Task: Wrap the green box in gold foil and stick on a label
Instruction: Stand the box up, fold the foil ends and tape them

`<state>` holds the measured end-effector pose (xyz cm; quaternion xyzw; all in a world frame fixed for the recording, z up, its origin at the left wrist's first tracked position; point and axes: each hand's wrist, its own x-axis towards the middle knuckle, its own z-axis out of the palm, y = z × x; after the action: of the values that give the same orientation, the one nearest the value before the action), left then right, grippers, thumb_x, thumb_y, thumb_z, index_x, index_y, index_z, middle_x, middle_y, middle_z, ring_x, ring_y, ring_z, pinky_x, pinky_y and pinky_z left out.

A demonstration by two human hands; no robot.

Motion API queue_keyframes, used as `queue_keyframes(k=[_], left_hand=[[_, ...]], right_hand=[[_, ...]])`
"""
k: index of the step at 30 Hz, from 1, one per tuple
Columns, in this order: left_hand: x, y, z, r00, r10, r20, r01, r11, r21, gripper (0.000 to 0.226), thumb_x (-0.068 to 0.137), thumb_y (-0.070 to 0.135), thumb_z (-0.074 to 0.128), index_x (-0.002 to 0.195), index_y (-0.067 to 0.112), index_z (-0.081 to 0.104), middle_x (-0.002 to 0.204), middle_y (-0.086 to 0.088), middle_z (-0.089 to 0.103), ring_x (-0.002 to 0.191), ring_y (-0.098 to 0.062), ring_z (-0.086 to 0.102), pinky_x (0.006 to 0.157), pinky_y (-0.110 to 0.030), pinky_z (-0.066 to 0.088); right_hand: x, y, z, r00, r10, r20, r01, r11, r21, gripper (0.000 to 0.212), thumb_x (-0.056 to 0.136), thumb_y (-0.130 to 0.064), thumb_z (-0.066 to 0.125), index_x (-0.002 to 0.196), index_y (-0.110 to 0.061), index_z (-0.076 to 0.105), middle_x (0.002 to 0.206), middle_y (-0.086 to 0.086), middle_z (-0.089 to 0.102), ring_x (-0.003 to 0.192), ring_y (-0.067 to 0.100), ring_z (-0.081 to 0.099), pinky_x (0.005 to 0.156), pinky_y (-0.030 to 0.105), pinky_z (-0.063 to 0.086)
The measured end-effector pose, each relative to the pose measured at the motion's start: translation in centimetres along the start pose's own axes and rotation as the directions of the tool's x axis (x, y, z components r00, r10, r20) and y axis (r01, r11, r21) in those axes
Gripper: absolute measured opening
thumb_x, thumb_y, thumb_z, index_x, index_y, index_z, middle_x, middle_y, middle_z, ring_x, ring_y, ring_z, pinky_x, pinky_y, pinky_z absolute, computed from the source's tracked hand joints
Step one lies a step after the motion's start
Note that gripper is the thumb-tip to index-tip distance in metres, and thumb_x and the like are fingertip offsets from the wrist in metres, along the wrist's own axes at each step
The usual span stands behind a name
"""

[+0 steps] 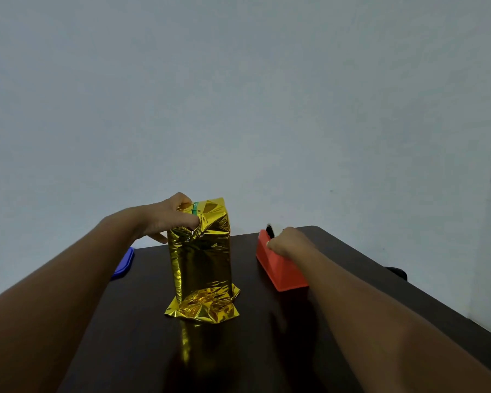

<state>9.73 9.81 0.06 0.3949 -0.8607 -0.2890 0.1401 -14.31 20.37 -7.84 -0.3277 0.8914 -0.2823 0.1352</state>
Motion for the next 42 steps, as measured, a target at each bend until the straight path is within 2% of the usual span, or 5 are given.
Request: queue_keyframes(k=[12,21,28,35,42], left_hand=[[0.3,-0.1,0.0,1.0,-0.016,-0.009,0.016,1.0,-0.008,0.105,0.039,0.061,0.068,0.134,0.033,0.033,0.13,-0.009,0.049,0.12,-0.03,0.052,0.094,-0.047,0.056],[0.5,-0.4,0.0,1.0,-0.012,-0.015,0.012,1.0,-0.015,0.103,0.04,0.062,0.068,0.133,0.034,0.033,0.132,-0.009,0.048,0.122,-0.031,0.051,0.093,-0.045,0.055],[0.4,-0.4,0.1,1.0,-0.007,-0.01,0.007,1.0,-0.017,0.104,0.04,0.063,0.069,0.134,0.034,0.032,0.135,-0.009,0.046,0.122,-0.031,0.05,0.091,-0.044,0.055],[0.3,-0.6,0.2,1.0,-0.004,-0.01,0.003,1.0,-0.009,0.103,0.041,0.062,0.068,0.133,0.034,0.032,0.133,-0.009,0.048,0.122,-0.031,0.051,0.093,-0.045,0.055],[0.5,-1.0,0.3,1.0,0.007,-0.024,-0.008,1.0,-0.02,0.101,0.042,0.06,0.07,0.133,0.033,0.034,0.128,-0.007,0.05,0.119,-0.029,0.053,0.093,-0.045,0.056]], right_hand=[[0.7,0.9,-0.5,0.954,0.188,0.235,-0.269,0.884,0.383,0.052,0.094,-0.035,0.062,0.141,-0.015,0.05,0.14,0.014,0.05,0.112,0.04,0.054,0.08,0.053,0.059],[0.8,0.3,-1.5,0.93,0.191,0.313,-0.356,0.676,0.645,0.045,0.1,-0.016,0.051,0.143,-0.003,0.042,0.152,0.015,0.039,0.14,0.051,0.03,0.1,0.08,0.033],[-0.1,4.1,0.6,0.96,0.173,0.22,-0.277,0.479,0.833,0.042,0.095,-0.015,0.057,0.136,-0.006,0.056,0.135,0.017,0.055,0.123,0.041,0.054,0.099,0.068,0.046],[-0.6,6.1,4.1,0.987,0.157,0.024,-0.105,0.532,0.84,0.021,0.1,-0.028,0.061,0.11,-0.01,0.064,0.1,0.002,0.055,0.095,0.021,0.053,0.098,0.045,0.051],[0.2,7.5,7.0,0.963,0.183,-0.197,0.022,0.678,0.734,0.024,0.102,-0.029,0.054,0.089,-0.011,0.062,0.106,0.011,0.065,0.079,0.014,0.057,0.061,0.028,0.04]])
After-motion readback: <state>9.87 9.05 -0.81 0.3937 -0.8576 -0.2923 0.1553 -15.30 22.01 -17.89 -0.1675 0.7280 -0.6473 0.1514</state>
